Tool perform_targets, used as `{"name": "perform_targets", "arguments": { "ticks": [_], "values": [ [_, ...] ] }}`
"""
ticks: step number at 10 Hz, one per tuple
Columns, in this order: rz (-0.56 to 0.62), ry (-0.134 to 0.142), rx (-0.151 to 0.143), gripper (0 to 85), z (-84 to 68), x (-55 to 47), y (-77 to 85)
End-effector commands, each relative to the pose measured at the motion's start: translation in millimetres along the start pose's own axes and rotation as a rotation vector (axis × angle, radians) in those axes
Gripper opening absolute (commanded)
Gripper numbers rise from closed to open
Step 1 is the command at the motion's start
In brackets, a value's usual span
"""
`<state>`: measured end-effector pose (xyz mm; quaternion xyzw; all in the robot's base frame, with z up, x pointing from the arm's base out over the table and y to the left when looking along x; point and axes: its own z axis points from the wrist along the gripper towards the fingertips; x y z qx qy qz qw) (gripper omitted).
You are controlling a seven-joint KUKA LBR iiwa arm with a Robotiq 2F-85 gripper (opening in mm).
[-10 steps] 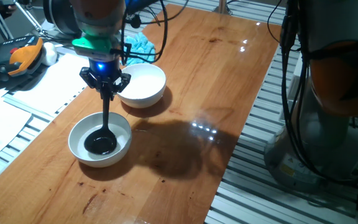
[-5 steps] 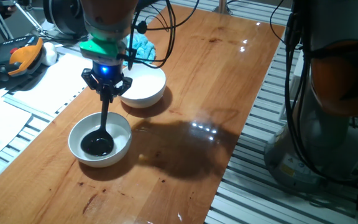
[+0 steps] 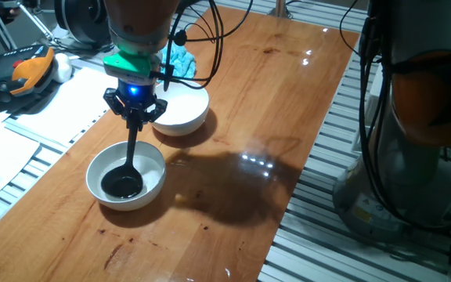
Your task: Scoop water with a large spoon from one bowl to another
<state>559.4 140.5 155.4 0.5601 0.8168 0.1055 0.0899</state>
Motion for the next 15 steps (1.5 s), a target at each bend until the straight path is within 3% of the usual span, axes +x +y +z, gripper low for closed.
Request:
{"name": "perform_targets", "arguments": {
  "ticks": [1, 5, 10, 13, 14, 15],
  "values": [
    [-0.004, 0.000, 0.003, 0.0, -0.1, 0.0, -0.4],
    [-0.031, 0.001, 0.026, 0.0, 0.4, 1.2, -3.9],
    [-0.033, -0.013, 0.015, 0.0, 5.7, 9.8, -12.5],
    [-0.045, -0.015, 0.019, 0.0, 6.4, 7.7, -14.8],
    [-0.053, -0.010, 0.037, 0.0, 6.5, 6.9, -15.0],
    [-0.058, -0.004, 0.081, 0.0, 6.0, 6.7, -14.9]
  ]
}}
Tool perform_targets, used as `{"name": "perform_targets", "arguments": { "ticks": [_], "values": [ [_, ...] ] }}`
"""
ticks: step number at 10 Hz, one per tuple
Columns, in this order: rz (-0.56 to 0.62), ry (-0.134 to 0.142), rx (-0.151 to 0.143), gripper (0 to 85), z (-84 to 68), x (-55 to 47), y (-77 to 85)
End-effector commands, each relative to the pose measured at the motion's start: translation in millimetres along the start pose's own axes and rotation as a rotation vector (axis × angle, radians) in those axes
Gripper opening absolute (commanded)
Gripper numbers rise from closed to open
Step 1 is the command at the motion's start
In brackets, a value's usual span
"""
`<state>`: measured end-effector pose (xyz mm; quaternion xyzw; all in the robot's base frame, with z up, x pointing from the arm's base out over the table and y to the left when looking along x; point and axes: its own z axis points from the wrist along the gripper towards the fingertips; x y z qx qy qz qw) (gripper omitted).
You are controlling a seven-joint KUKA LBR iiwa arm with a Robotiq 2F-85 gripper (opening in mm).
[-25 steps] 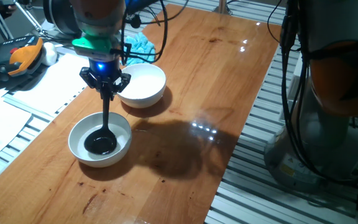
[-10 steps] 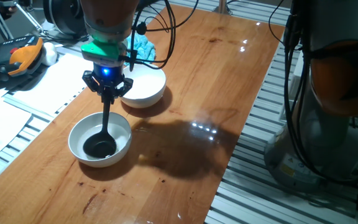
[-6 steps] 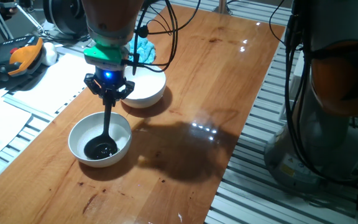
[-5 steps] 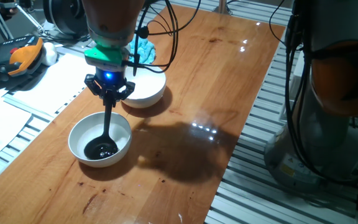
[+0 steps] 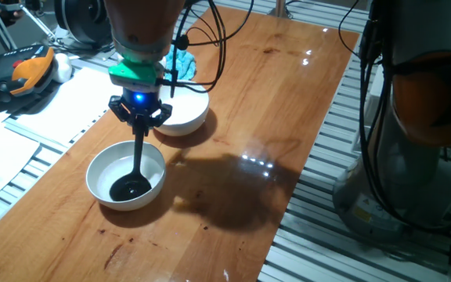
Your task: Scoop water with a large spoon from one bowl to another
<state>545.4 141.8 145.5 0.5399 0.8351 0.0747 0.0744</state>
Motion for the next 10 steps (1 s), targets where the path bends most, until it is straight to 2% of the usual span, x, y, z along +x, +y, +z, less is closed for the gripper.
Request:
{"name": "perform_targets", "arguments": {
  "ticks": [1, 3, 5, 8, 10],
  "values": [
    [0.011, 0.013, 0.027, 0.0, -1.1, -0.3, -0.1],
    [0.047, 0.038, 0.001, 0.0, -11.4, -1.1, 0.4],
    [0.063, 0.036, -0.003, 0.0, -21.7, -2.3, 4.3],
    [0.070, 0.036, -0.041, 0.0, -25.1, -8.6, 7.1],
    [0.041, 0.025, 0.005, 0.0, -26.5, -10.8, 8.2]
  ]
}}
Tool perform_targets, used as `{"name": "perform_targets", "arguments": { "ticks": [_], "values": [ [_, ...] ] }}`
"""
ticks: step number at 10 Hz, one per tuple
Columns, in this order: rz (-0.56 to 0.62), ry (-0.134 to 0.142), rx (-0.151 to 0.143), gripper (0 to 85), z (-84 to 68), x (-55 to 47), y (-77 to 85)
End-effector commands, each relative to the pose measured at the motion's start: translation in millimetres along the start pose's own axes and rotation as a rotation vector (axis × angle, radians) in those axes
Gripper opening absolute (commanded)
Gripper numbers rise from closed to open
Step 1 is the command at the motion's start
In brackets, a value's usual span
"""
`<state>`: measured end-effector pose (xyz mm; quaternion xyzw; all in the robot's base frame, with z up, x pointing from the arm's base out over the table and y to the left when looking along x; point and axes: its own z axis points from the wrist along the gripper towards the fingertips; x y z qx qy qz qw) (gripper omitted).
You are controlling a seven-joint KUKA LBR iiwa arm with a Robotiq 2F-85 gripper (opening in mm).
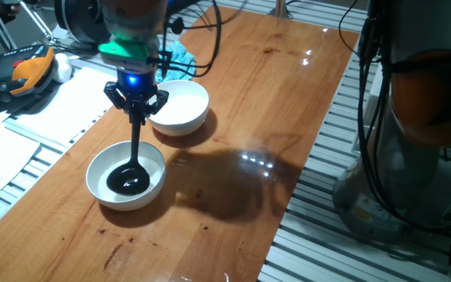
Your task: Scoop water with a large spoon from one bowl to another
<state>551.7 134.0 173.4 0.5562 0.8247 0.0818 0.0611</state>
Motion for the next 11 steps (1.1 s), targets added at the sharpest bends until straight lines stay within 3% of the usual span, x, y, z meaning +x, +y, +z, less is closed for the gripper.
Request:
{"name": "perform_targets", "arguments": {
  "ticks": [1, 4, 7, 9, 11],
  "values": [
    [-0.001, 0.002, 0.002, 0.0, -1.2, -1.2, 0.6],
    [-0.017, 0.020, 0.048, 0.0, -8.7, -11.9, 5.5],
    [-0.041, 0.019, 0.090, 0.0, -15.0, -21.8, 11.4],
    [-0.055, 0.009, 0.138, 0.0, -19.6, -23.3, 15.9],
    [-0.057, 0.016, 0.147, 0.0, -21.3, -23.4, 18.1]
  ]
}}
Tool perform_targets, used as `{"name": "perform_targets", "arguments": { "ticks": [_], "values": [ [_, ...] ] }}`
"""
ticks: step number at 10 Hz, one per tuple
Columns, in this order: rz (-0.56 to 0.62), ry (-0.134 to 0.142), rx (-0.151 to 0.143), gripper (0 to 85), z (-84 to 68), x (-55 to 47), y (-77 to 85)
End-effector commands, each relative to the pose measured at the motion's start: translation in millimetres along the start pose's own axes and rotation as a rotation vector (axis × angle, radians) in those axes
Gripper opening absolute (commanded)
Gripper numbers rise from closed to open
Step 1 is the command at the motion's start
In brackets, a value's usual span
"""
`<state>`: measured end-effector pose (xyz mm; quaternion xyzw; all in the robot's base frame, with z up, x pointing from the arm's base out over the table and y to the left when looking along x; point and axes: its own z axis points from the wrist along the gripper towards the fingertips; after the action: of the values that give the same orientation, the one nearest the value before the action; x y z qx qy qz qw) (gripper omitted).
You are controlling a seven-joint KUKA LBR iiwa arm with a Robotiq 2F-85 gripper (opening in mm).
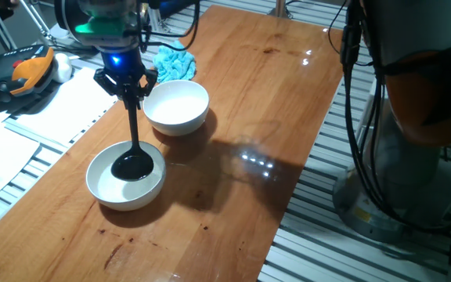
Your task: Scoop water with a large spoon from one bowl to another
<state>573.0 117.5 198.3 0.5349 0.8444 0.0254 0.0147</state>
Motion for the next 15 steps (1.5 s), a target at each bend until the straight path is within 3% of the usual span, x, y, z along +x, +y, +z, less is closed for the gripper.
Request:
{"name": "perform_targets", "arguments": {
  "ticks": [1, 9, 12, 15],
  "values": [
    [-0.001, 0.007, 0.000, 0.0, -0.4, -0.4, 0.3],
    [-0.014, 0.033, -0.003, 0.0, -4.7, -8.0, 0.8],
    [-0.018, 0.055, -0.003, 0.0, -9.0, -17.4, 0.6],
    [-0.023, 0.058, -0.005, 0.0, -12.4, -25.0, -0.8]
  ]
}}
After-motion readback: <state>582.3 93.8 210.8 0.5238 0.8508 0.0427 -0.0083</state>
